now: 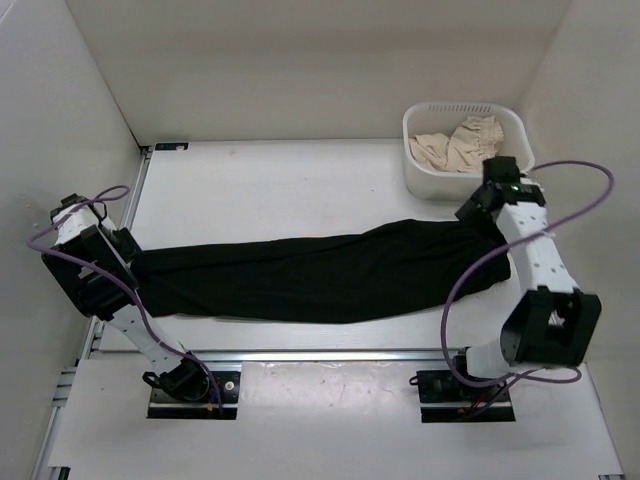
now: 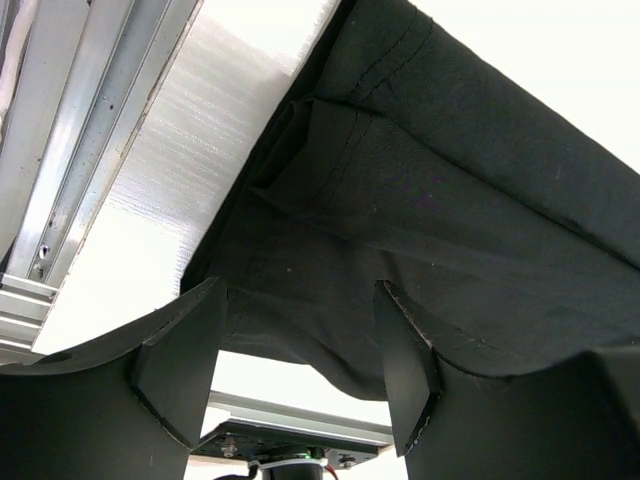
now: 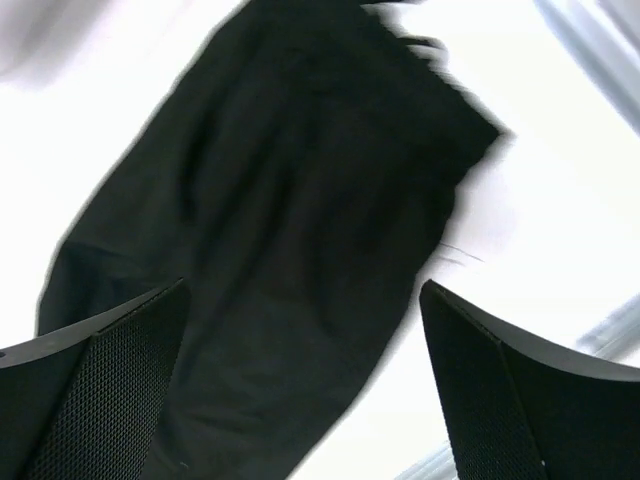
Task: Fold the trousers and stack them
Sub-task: Fold the trousers
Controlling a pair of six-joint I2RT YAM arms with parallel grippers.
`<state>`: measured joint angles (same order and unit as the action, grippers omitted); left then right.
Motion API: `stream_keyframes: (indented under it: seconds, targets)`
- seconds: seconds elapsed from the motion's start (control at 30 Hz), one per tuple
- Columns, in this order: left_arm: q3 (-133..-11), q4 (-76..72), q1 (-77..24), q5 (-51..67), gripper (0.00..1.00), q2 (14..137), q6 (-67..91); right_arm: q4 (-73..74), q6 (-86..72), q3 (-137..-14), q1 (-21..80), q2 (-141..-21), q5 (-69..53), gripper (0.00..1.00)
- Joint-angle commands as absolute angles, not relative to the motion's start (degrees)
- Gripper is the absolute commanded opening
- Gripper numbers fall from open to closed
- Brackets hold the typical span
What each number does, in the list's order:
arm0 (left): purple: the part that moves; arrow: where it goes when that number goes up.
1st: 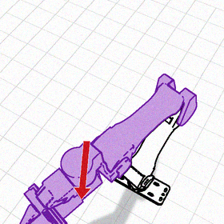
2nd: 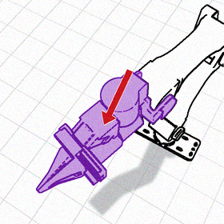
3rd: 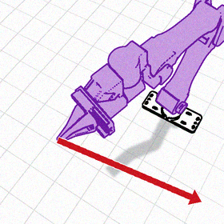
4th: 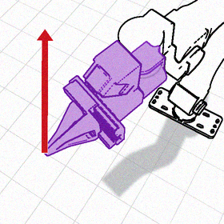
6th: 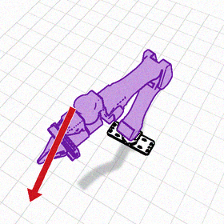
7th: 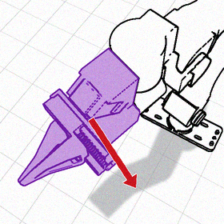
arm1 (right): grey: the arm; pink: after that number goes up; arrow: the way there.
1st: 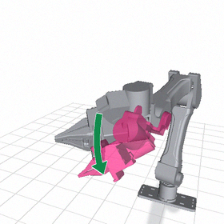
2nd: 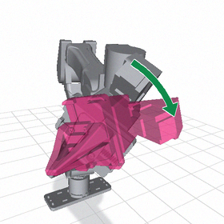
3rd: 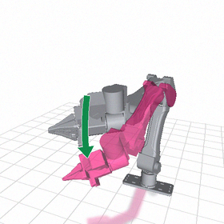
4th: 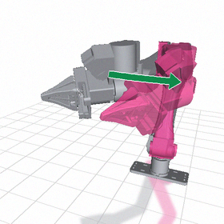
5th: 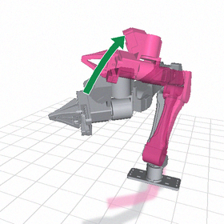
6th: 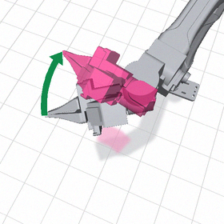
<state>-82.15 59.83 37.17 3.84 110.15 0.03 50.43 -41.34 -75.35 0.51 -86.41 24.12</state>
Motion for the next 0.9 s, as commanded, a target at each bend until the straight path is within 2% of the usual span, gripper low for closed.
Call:
stream_keyframes:
  seconds: [0.0, 0.13, 0.3, 0.5, 0.53, 0.57, 0.63, 0.67, 0.73, 0.77, 0.87]
  targets:
    - [-82.79, 59.77, 37.44, 3.69, 0.72, 107.4, 0.0, 54.49, -36.92, -69.36, -5.59, -80.87, 21.82, 0.99]
    - [-83.32, 59.77, 37.44, 2.11, 0.72, 107.4, 0.0, 46.44, -36.04, -58.83, -12.47, -78.57, 14.16, 0.99]
    - [-83.32, 60.29, 37.44, 1.05, 0.73, 107.4, 0.0, 30.53, -37.79, -51.35, -19.67, -82.96, 7.75, 0.99]
    - [-83.32, 61.44, 37.44, -0.61, 0.73, 106.88, 0.0, 16.97, -40.34, -50.18, -21.71, -93.24, 3.26, 0.99]
    - [-83.32, 61.44, 37.44, -0.62, 0.73, 106.88, 0.0, 16.18, -40.95, -50.19, -21.71, -95.51, 1.95, 0.97]
    - [-83.32, 61.44, 37.44, -1.22, 0.73, 106.88, 0.0, 16.17, -40.96, -50.19, -21.71, -96.58, 1.24, 0.91]
    - [-83.32, 61.44, 37.44, -1.23, 0.74, 106.88, 0.0, 15.56, -41.48, -50.19, -21.71, -99.12, 0.35, 0.7]
    - [-83.32, 61.44, 37.44, -1.75, 0.74, 106.88, 0.0, 16.25, -41.48, -50.19, -21.71, -99.75, -0.17, 0.44]
    - [-82.79, 61.44, 37.44, -1.76, 0.74, 106.88, 0.0, 16.87, -40.53, -50.19, -21.71, -100.46, 0.35, 0.17]
    - [-82.1, 61.44, 37.44, -1.76, 0.74, 106.88, 0.0, 16.88, -39.3, -50.19, -21.71, -100.46, 1.05, 0.0]
    - [-81.56, 61.44, 37.44, -1.14, 0.74, 106.88, 0.0, 19.24, -35.79, -50.19, -21.71, -96.96, 8.04, 0.0]
